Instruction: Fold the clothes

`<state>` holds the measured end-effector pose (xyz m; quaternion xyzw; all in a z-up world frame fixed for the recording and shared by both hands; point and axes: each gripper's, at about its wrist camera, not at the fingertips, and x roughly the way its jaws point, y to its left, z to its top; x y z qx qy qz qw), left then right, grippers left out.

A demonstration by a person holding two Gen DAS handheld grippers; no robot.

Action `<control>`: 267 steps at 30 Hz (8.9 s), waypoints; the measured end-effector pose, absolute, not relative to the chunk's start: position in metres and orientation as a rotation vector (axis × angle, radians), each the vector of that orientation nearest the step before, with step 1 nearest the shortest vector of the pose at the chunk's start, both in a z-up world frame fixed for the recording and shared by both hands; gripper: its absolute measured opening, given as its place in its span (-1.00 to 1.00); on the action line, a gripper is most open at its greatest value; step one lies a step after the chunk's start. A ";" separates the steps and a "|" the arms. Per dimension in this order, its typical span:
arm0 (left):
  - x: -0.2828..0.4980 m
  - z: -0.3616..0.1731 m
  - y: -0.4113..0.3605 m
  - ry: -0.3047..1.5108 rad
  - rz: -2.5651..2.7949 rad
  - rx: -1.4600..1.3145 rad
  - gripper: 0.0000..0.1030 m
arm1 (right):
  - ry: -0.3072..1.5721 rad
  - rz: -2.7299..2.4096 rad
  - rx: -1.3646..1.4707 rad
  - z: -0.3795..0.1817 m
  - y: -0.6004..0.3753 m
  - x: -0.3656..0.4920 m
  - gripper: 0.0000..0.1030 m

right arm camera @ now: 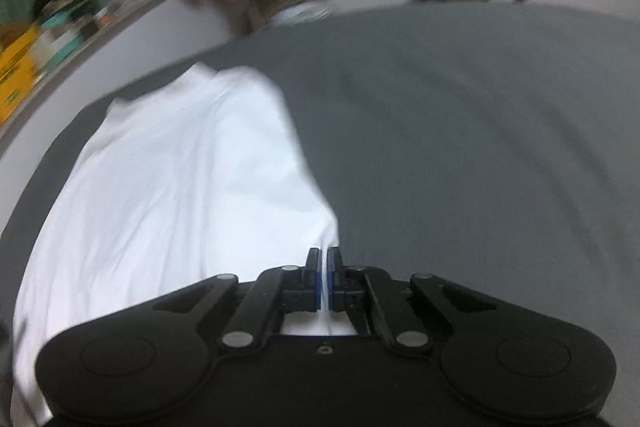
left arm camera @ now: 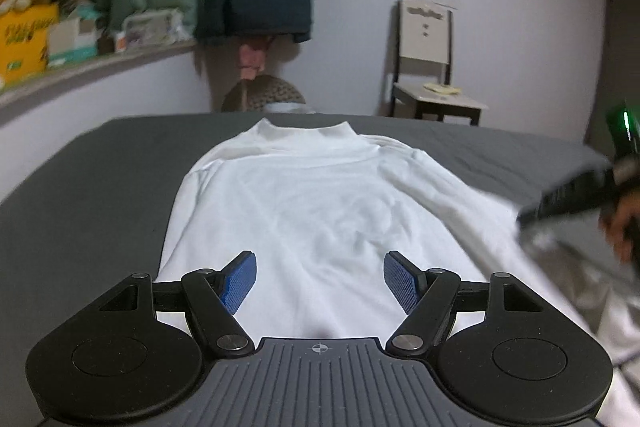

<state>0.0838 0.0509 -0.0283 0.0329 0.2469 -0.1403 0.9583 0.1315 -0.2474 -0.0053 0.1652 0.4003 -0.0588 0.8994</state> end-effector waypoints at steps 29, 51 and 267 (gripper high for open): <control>0.099 -0.046 0.031 0.609 -0.390 0.027 0.40 | 0.902 -0.210 0.506 -0.018 -0.330 0.081 -0.94; 0.108 -0.052 0.034 0.629 -0.405 -0.011 0.40 | 0.873 -0.511 0.274 0.007 -0.411 0.087 -0.36; 0.149 -0.061 0.152 0.652 -0.025 -0.189 -0.93 | 0.656 0.421 0.293 -0.037 -0.080 0.090 0.29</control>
